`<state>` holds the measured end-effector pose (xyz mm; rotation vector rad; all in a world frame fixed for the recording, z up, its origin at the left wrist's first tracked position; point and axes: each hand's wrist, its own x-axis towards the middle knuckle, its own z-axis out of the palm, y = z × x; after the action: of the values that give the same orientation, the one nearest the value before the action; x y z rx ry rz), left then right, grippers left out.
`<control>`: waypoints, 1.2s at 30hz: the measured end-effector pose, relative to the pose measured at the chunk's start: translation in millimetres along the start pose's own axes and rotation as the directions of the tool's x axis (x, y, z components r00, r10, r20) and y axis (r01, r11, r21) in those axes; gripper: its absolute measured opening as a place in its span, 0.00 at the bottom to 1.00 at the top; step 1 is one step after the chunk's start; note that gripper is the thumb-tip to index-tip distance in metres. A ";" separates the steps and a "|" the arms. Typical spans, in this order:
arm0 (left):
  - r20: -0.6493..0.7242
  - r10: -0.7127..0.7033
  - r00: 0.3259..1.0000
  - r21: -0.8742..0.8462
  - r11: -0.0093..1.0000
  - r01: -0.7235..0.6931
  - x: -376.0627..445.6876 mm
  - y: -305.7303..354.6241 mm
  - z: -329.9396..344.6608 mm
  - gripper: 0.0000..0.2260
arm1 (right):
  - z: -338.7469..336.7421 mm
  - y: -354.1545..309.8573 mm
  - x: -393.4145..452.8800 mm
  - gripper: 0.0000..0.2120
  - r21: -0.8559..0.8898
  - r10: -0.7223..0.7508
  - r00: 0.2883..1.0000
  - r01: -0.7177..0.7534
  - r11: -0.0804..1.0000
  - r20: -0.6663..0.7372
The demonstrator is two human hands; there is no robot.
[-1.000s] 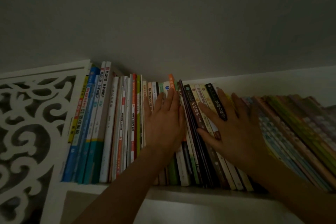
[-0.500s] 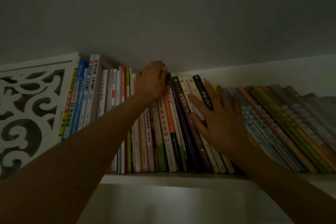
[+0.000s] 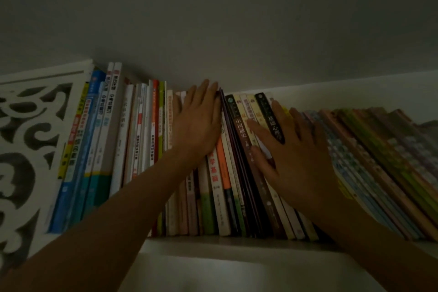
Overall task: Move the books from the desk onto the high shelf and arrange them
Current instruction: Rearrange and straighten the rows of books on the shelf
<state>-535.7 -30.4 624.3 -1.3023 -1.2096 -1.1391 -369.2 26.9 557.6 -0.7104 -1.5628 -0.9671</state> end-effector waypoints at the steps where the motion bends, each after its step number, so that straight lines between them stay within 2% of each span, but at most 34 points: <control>1: 0.034 0.012 0.999 0.023 1.000 -0.012 -8.6 -1.6 -3.0 0.23 | -1.1 0.3 0.7 0.25 -0.004 0.003 1.000 -0.003 1.000 0.005; 5: 0.133 0.015 0.991 0.160 0.986 -0.037 -47.2 -13.4 -10.5 0.25 | -1.9 -7.4 6.9 0.28 -0.049 -0.047 0.999 0.048 0.998 0.020; 8: 0.125 0.006 0.992 0.207 0.978 -0.032 -55.7 -20.0 -6.5 0.25 | 1.9 -14.2 10.1 0.29 -0.055 -0.045 0.999 0.045 0.997 0.008; 13: 0.109 0.017 0.994 0.179 0.983 -0.036 -55.6 -19.5 -4.6 0.25 | 5.2 -13.4 10.3 0.30 -0.080 -0.032 0.999 0.034 0.996 0.025; 17: 0.178 0.035 0.983 0.155 0.986 -0.063 -54.3 -18.5 -18.9 0.28 | -5.5 -18.5 13.0 0.28 -0.010 0.012 0.999 -0.011 1.000 0.036; 19: 0.124 0.080 0.989 0.190 0.976 -0.103 -56.7 -26.1 -32.7 0.28 | -14.4 -26.6 21.6 0.26 0.046 0.011 1.000 -0.011 0.999 -0.004; 21: 0.060 0.113 0.992 0.260 0.957 -0.125 -60.3 -40.2 -44.3 0.24 | -20.7 -38.8 36.9 0.24 0.095 -0.041 0.998 0.045 0.994 -0.042; 23: 0.038 0.086 0.996 0.302 0.949 -0.094 -62.3 -59.1 -49.2 0.24 | -21.1 -54.7 55.9 0.25 0.169 -0.074 0.997 0.078 0.982 -0.031; 25: 0.059 0.020 0.998 0.238 0.971 -0.033 -66.5 -76.8 -51.2 0.28 | -15.3 -66.0 76.9 0.27 0.214 -0.056 0.998 0.049 0.976 0.029; 28: 0.074 -0.004 0.997 0.112 0.994 -0.004 -71.0 -93.5 -49.4 0.32 | -6.6 -74.4 105.4 0.28 0.187 -0.003 0.991 -0.023 0.982 0.135; 30: 0.053 -0.008 0.999 0.060 0.998 0.005 -73.2 -96.6 -45.3 0.32 | -4.9 -80.3 113.4 0.26 0.195 -0.040 0.980 0.001 0.981 0.196; 33: 0.014 -0.043 0.999 -0.059 0.997 0.043 -75.7 -91.7 -38.8 0.30 | 3.0 -89.7 108.7 0.24 0.031 -0.132 0.966 0.128 0.991 0.223; 36: -0.010 -0.071 0.997 -0.123 0.990 0.070 -76.5 -88.6 -34.2 0.29 | 11.4 -93.5 106.3 0.30 -0.141 -0.119 0.979 0.143 0.980 0.165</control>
<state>-629.3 -68.5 556.1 -1.3498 -1.1990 -1.2889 -476.3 -14.3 641.2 -0.8132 -1.7020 -1.1611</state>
